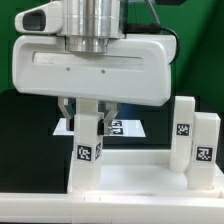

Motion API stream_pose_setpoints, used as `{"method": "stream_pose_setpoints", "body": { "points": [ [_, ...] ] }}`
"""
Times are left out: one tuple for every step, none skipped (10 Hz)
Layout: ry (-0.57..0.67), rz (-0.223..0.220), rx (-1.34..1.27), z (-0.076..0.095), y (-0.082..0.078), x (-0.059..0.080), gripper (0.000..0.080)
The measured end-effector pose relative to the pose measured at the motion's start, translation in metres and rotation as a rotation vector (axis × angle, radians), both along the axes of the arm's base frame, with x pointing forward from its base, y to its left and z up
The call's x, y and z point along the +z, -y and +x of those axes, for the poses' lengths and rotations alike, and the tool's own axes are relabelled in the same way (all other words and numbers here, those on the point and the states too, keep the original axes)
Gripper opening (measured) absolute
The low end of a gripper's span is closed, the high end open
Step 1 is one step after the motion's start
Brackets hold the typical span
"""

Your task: Assemble desk

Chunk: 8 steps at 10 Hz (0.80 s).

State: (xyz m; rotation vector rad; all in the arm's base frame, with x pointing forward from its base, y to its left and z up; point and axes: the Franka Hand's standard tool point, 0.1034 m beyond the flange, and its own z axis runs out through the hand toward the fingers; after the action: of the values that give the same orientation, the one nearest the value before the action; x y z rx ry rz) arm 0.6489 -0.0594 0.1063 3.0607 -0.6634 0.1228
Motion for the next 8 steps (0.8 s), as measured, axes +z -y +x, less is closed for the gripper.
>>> {"method": "stream_pose_setpoints", "body": {
  "points": [
    [0.001, 0.004, -0.046, 0.0000, 0.0001, 0.0000, 0.0288],
    [0.011, 0.016, -0.158, 0.0002, 0.0013, -0.0003, 0.0288],
    [0.029, 0.039, -0.277, -0.0009, 0.0034, -0.0006, 0.0288],
    [0.032, 0.047, -0.344, -0.0017, 0.0036, -0.0003, 0.0288],
    [0.035, 0.065, -0.465, -0.0020, 0.0051, -0.0002, 0.0289],
    [0.037, 0.084, -0.551, -0.0027, 0.0064, -0.0002, 0.0290],
    [0.038, 0.097, -0.630, -0.0031, 0.0073, -0.0002, 0.0290],
    [0.036, 0.104, -0.694, -0.0033, 0.0070, -0.0002, 0.0290]
  ]
}}
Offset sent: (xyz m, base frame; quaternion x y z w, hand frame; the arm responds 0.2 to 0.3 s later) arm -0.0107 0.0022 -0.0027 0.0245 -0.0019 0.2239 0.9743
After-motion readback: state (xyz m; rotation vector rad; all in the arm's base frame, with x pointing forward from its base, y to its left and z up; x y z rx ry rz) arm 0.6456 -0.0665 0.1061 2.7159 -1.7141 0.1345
